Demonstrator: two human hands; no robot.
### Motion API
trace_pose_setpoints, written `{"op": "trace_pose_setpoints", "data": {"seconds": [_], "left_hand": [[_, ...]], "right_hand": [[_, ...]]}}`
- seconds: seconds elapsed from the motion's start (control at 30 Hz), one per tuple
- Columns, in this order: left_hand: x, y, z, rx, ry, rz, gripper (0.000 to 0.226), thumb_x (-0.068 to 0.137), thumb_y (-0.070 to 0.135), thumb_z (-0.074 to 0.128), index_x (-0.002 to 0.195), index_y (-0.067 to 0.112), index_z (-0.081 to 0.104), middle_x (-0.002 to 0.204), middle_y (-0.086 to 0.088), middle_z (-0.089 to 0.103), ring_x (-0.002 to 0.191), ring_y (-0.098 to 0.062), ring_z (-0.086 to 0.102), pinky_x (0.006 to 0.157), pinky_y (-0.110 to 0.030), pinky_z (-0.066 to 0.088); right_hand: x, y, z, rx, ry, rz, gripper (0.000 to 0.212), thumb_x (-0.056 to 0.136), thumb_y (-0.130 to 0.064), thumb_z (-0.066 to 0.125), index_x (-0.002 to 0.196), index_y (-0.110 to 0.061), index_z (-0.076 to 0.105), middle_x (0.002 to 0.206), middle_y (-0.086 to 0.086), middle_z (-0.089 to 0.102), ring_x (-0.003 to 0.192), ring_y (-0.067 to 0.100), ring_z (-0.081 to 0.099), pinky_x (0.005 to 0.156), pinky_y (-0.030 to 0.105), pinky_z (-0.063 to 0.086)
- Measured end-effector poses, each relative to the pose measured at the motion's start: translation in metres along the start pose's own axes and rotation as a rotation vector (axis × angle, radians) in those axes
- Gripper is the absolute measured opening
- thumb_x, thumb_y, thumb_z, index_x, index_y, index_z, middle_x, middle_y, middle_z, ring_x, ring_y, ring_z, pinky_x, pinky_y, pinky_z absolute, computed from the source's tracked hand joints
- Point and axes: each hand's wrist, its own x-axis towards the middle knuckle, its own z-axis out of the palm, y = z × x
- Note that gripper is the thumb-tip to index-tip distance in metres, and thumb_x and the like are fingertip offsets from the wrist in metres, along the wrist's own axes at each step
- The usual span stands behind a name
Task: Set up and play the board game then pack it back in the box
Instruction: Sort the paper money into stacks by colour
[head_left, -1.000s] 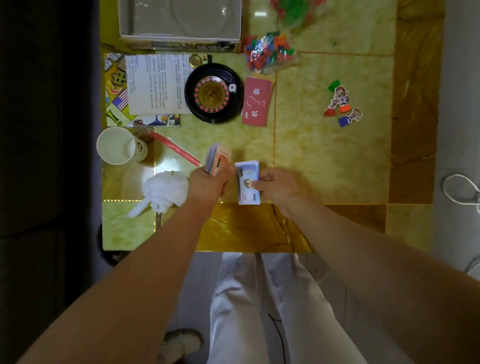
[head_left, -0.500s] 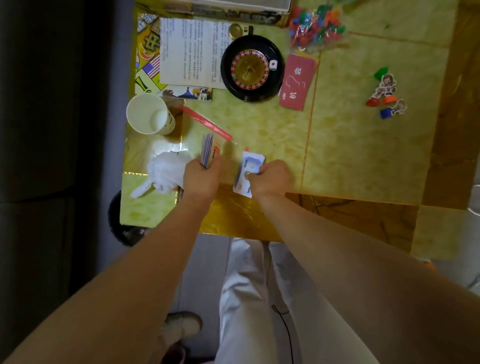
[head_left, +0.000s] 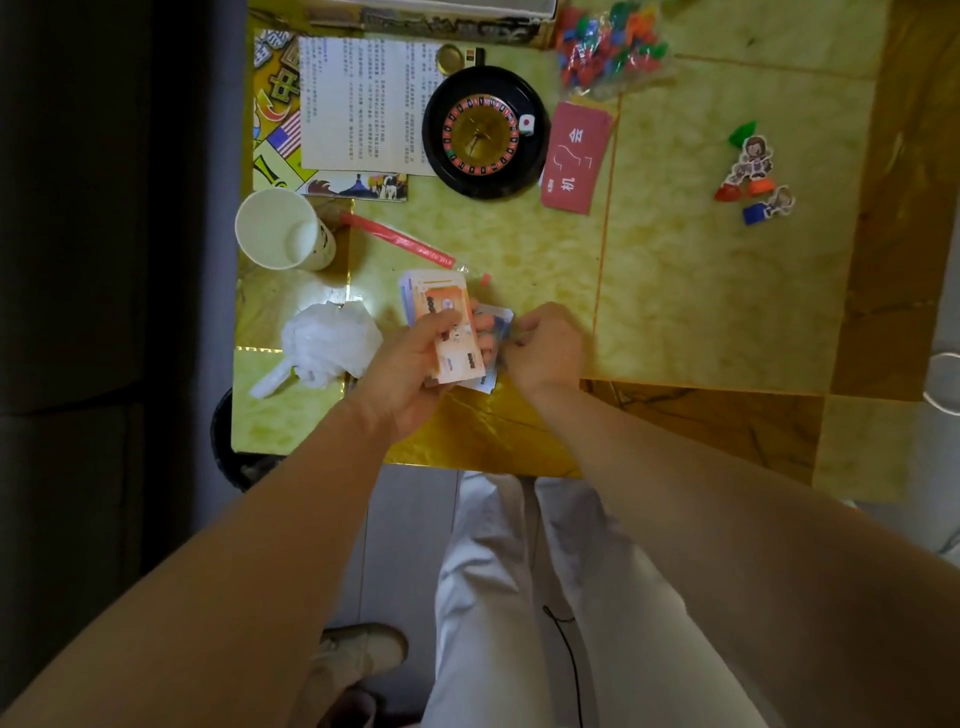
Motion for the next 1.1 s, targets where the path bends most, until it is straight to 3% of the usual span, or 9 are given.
{"op": "trace_pose_setpoints", "data": {"seconds": [0.07,0.13,0.2,0.27,0.33,0.47,0.77,0.93,1.1], "left_hand": [[0.000,-0.001,0.003,0.008,-0.037,-0.002,0.022,0.098,0.012,0.043,0.107,0.006,0.062,0.094,-0.007,0.073,0.082,-0.019,0.069,0.073,-0.029,0.058],[0.002,-0.004,0.011,0.052,-0.010,-0.018,0.019,0.097,0.013,0.048,0.101,0.009,0.066,0.093,-0.006,0.073,0.082,-0.019,0.068,0.070,-0.033,0.055],[0.005,-0.010,0.023,0.105,0.075,-0.046,0.012,0.095,0.016,0.056,0.096,0.014,0.067,0.088,-0.004,0.073,0.080,-0.020,0.068,0.068,-0.035,0.051],[0.007,-0.016,0.037,0.137,0.098,-0.061,0.010,0.093,0.021,0.059,0.094,0.013,0.066,0.085,-0.005,0.071,0.077,-0.020,0.067,0.066,-0.032,0.050],[0.008,-0.020,0.050,0.113,0.018,-0.048,0.016,0.097,0.021,0.051,0.090,0.012,0.062,0.084,-0.006,0.068,0.074,-0.018,0.066,0.060,-0.028,0.053],[0.009,-0.024,0.066,0.036,0.013,-0.029,0.027,0.096,0.010,0.036,0.102,0.011,0.062,0.088,-0.010,0.069,0.078,-0.022,0.067,0.062,-0.030,0.056],[0.014,-0.040,0.088,0.184,0.037,-0.031,0.013,0.093,0.009,0.055,0.101,0.006,0.066,0.091,-0.011,0.072,0.081,-0.022,0.069,0.082,-0.040,0.055],[0.014,-0.045,0.098,0.199,0.008,0.010,0.014,0.093,0.003,0.054,0.101,0.006,0.065,0.085,-0.007,0.073,0.077,-0.018,0.071,0.068,-0.031,0.059],[0.015,-0.046,0.101,0.162,0.008,-0.001,0.015,0.094,-0.001,0.050,0.099,0.004,0.064,0.081,-0.005,0.073,0.079,-0.020,0.070,0.068,-0.031,0.059]], "right_hand": [[0.001,0.003,-0.015,0.153,0.039,-0.005,0.005,0.090,-0.018,0.062,0.092,-0.015,0.059,0.093,0.004,0.066,0.089,0.022,0.064,0.075,0.031,0.052],[-0.002,0.004,-0.034,0.399,-0.008,0.007,0.017,0.094,-0.030,0.059,0.095,-0.013,0.059,0.083,0.001,0.063,0.078,0.019,0.063,0.075,0.038,0.057],[-0.006,0.005,-0.053,0.513,-0.174,0.000,0.031,0.095,-0.036,0.058,0.109,-0.008,0.059,0.084,0.003,0.064,0.073,0.014,0.061,0.064,0.029,0.056],[-0.007,0.009,-0.062,0.496,-0.352,-0.019,0.032,0.093,-0.032,0.062,0.114,-0.008,0.061,0.096,0.009,0.069,0.079,0.016,0.064,0.063,0.026,0.052],[-0.007,0.016,-0.064,0.540,-0.413,-0.036,0.024,0.091,-0.022,0.066,0.110,-0.007,0.064,0.103,0.014,0.070,0.091,0.027,0.067,0.074,0.038,0.053],[-0.007,0.025,-0.071,0.677,-0.370,0.005,0.020,0.093,-0.013,0.061,0.112,-0.007,0.064,0.105,0.012,0.069,0.092,0.026,0.066,0.080,0.040,0.053],[-0.002,0.052,-0.092,0.750,-0.315,0.095,0.013,0.096,-0.012,0.057,0.105,-0.007,0.065,0.105,0.018,0.068,0.095,0.032,0.067,0.083,0.045,0.054],[-0.001,0.055,-0.103,0.768,-0.357,0.105,0.008,0.095,-0.012,0.057,0.098,-0.013,0.065,0.095,0.009,0.069,0.080,0.019,0.067,0.072,0.033,0.055],[0.004,0.061,-0.108,0.797,-0.339,0.146,0.027,0.095,-0.014,0.058,0.119,-0.002,0.061,0.111,0.018,0.067,0.088,0.024,0.066,0.071,0.032,0.055]]}}
